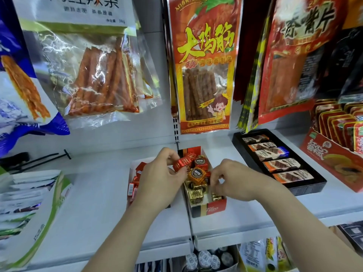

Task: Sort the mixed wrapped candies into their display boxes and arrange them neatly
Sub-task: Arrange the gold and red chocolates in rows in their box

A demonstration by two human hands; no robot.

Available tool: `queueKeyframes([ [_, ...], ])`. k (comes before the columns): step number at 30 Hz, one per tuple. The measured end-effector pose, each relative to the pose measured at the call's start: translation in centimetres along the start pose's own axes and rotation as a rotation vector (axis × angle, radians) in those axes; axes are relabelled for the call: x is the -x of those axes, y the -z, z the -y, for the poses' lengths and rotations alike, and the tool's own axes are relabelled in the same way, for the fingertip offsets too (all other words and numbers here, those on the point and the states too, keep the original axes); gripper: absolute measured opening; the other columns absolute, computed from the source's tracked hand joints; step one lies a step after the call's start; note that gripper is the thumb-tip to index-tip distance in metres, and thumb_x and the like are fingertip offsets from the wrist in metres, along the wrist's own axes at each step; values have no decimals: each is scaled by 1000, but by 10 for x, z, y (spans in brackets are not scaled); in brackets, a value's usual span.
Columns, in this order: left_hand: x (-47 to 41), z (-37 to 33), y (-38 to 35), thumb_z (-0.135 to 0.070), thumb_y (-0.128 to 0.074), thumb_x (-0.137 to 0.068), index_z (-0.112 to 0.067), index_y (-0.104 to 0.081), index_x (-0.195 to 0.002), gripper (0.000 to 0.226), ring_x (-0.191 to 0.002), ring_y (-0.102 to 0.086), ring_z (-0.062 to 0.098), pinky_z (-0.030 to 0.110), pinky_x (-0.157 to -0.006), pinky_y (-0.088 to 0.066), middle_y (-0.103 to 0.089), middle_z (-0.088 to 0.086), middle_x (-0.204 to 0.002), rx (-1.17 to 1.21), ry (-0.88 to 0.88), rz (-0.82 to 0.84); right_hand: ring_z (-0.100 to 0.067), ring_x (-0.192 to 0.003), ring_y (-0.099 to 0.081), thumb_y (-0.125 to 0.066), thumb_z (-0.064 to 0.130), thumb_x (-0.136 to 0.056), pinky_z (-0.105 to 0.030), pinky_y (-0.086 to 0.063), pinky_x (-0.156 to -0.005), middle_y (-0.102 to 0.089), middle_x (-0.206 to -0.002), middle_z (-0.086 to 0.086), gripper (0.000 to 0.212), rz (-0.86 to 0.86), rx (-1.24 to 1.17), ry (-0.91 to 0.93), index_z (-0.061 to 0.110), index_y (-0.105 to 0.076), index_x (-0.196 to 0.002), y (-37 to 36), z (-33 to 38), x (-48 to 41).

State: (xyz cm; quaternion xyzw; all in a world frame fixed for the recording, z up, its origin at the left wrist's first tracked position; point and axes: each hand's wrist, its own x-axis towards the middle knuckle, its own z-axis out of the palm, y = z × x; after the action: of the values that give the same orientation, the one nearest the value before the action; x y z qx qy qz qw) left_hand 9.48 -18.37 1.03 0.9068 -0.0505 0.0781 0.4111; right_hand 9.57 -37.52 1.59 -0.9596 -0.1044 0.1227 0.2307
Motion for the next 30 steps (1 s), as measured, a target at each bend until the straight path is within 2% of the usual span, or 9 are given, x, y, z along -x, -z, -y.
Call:
queueKeyframes([
  [3,-7,0,-10,-28,-68,-86,-33,-49,-91,20,-66,-62,0,12,-54,-49,-65,-13,-78,-84,-86,4,-16,-97,-57,-68,30,-84,-26,-50,-77,-52,-101,3,12,-156,-63,-16,24,-64,-74,0,1,-5],
  [6,-16,1,-19,-18,-69,-84,-33,-51,-89,24,-68,-62,4,23,-59,-54,-64,-11,-78,-101,-110,-17,-12,-89,-56,-71,45,-79,-18,-43,-62,-50,-98,4,22,-292,-119,-31,25,-62,-85,-1,7,-8],
  [11,-26,8,-29,-13,-72,-81,-32,-51,-85,28,-73,-60,7,20,-60,-48,-63,-10,-82,-71,-60,-52,-18,-93,-51,-67,63,-69,-34,-47,-76,-52,-94,3,48,-353,187,-98,24,-59,-98,-16,23,-14],
  [15,-31,9,-36,-12,-72,-82,-30,-50,-84,29,-78,-57,7,20,-62,-48,-62,-10,-89,-82,-70,-59,-20,-86,-56,-67,45,-70,-35,-50,-71,-57,-86,0,32,-372,123,-109,18,-61,-87,-19,26,-19],
  [18,-33,8,-35,-15,-72,-82,-28,-50,-85,27,-81,-57,6,24,-65,-52,-61,-11,-89,-60,-62,-65,-21,-71,-61,-69,35,-70,-36,-52,-62,-65,-72,-5,24,-401,-119,-162,12,-67,-78,-6,16,-18],
  [21,-35,8,-32,-16,-73,-82,-27,-49,-85,27,-78,-58,5,28,-65,-54,-62,-10,-88,-63,-45,-72,-16,-70,-61,-73,34,-76,-34,-50,-63,-63,-67,2,20,-485,-340,-183,15,-70,-78,4,4,-22],
  [24,-36,5,-27,-14,-72,-81,-29,-48,-84,28,-71,-59,7,28,-60,-53,-62,-10,-82,-108,-57,-61,-10,-75,-60,-73,34,-80,-25,-46,-62,-64,-77,9,20,-574,-461,-156,18,-73,-92,-1,0,-37],
  [28,-32,-1,-21,-16,-69,-81,-29,-47,-82,26,-68,-55,8,22,-51,-39,-59,-9,-75,-234,-99,35,-15,-91,-61,-72,31,-82,-31,-50,-77,-66,-99,3,32,-603,-388,-176,17,-67,-111,-14,2,-58],
  [30,-31,-2,-20,-14,-70,-79,-29,-47,-81,27,-70,-54,7,24,-53,-42,-58,-9,-77,-262,-116,58,-17,-98,-60,-73,29,-82,-31,-50,-82,-65,-108,0,41,-597,-394,-180,17,-63,-119,-19,2,-64],
])
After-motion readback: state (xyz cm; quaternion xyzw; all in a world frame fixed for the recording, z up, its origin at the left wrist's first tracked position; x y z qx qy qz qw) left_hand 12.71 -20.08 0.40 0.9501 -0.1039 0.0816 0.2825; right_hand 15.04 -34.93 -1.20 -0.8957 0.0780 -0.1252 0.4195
